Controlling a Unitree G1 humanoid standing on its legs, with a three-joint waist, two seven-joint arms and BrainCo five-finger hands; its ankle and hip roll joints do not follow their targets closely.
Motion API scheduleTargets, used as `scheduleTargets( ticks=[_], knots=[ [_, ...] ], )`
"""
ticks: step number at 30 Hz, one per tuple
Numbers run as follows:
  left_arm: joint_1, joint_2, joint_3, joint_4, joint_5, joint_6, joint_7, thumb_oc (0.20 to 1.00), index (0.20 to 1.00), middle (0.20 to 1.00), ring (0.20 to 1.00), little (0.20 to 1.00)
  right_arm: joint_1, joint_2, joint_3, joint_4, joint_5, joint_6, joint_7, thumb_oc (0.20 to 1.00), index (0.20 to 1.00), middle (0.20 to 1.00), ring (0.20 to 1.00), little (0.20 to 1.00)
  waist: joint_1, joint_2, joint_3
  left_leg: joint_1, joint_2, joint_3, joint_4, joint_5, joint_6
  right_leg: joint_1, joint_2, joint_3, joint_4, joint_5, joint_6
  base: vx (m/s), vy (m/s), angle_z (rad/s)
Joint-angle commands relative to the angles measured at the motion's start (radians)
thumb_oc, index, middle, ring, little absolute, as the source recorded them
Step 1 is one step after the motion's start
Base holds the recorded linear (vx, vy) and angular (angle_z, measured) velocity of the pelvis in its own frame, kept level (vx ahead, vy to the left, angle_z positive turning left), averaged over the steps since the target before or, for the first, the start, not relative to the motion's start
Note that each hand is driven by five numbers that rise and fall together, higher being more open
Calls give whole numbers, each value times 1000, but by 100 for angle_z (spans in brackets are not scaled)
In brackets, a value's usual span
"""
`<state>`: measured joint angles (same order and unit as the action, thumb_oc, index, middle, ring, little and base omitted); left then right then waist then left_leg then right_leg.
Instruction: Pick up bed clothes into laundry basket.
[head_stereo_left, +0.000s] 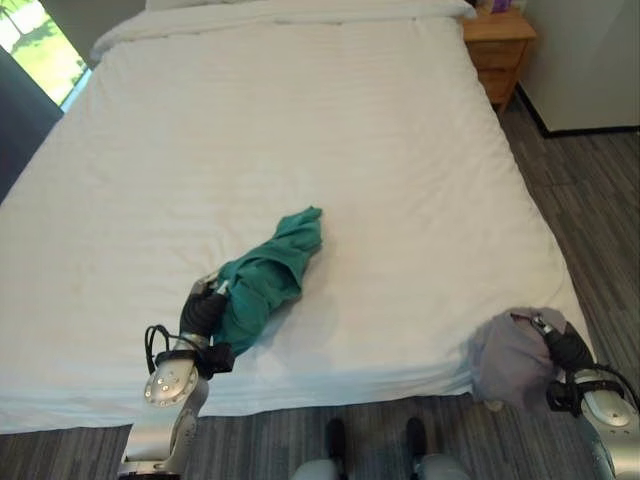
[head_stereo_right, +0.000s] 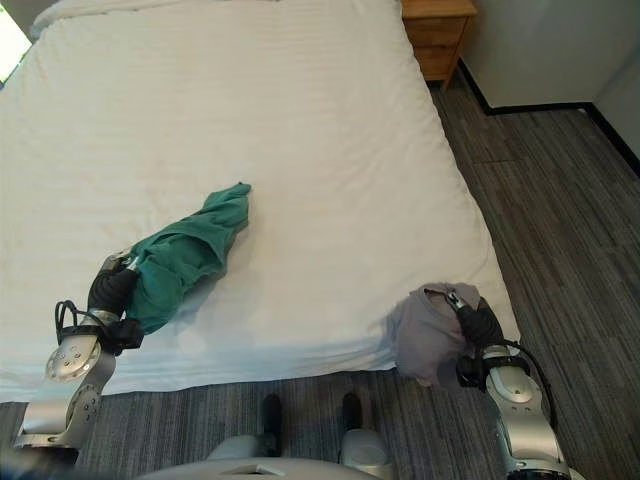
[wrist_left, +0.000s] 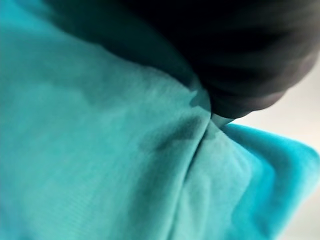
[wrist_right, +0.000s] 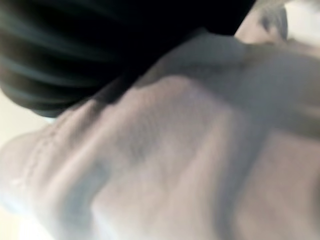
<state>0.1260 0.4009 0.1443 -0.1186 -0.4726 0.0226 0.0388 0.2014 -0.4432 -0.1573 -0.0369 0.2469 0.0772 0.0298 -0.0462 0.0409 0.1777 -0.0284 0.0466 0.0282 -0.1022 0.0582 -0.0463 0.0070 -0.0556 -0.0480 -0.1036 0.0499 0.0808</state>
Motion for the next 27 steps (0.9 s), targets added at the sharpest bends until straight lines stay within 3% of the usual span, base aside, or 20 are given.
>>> scheduleTargets(
  ticks=[1,2,7,11,18,19,27],
  knots=[
    [-51,38,36,-32,-121,-106,17,200,200,200,200,200,-98,-2,-56,-80,120,-114,-7,200,200,200,200,200,25,-29,-78,47,-54,-21,15,-60,14,22,-14,-9,57,-60,46,-26,-25,13],
    [-35,-6,62,-90,-178,-124,10,200,200,200,200,200,-108,29,-61,-150,204,-137,6,200,200,200,200,200,32,-29,-94,48,-58,-23,15,-50,15,26,-17,-14,59,-54,42,15,-14,9],
    [-7,-64,72,-161,-237,-135,2,200,200,200,200,200,-111,80,-30,-229,342,-147,40,200,200,200,200,200,40,-32,-113,57,-61,-25,15,-52,17,38,-20,-20,57,-57,38,-5,-16,10],
    [42,-112,63,-216,-224,-129,-31,200,200,200,200,200,-64,104,-3,-264,358,-118,79,200,200,200,200,200,47,-35,-121,66,-62,-29,15,-57,22,47,-22,-24,60,-63,35,2,-5,4],
    [87,-167,-65,-149,-246,-83,-72,200,200,200,200,200,-1,151,55,-223,333,-109,78,200,200,200,200,200,48,-37,-113,87,-60,-33,15,-68,28,70,-20,-28,61,-77,35,11,-14,6],
    [77,-131,97,-80,35,-135,110,200,200,200,200,200,-36,138,-116,-57,240,-102,-15,200,200,200,200,200,17,-50,-40,55,-20,-76,32,-60,6,-26,-28,-2,143,-85,17,-40,-7,2],
    [91,-138,126,-60,31,-136,156,200,200,200,200,200,-29,149,-127,-58,247,-113,-52,200,200,200,200,200,11,-54,-41,69,-11,-62,45,-57,8,-20,-25,24,167,-82,10,-31,-3,-3]
  ],
)
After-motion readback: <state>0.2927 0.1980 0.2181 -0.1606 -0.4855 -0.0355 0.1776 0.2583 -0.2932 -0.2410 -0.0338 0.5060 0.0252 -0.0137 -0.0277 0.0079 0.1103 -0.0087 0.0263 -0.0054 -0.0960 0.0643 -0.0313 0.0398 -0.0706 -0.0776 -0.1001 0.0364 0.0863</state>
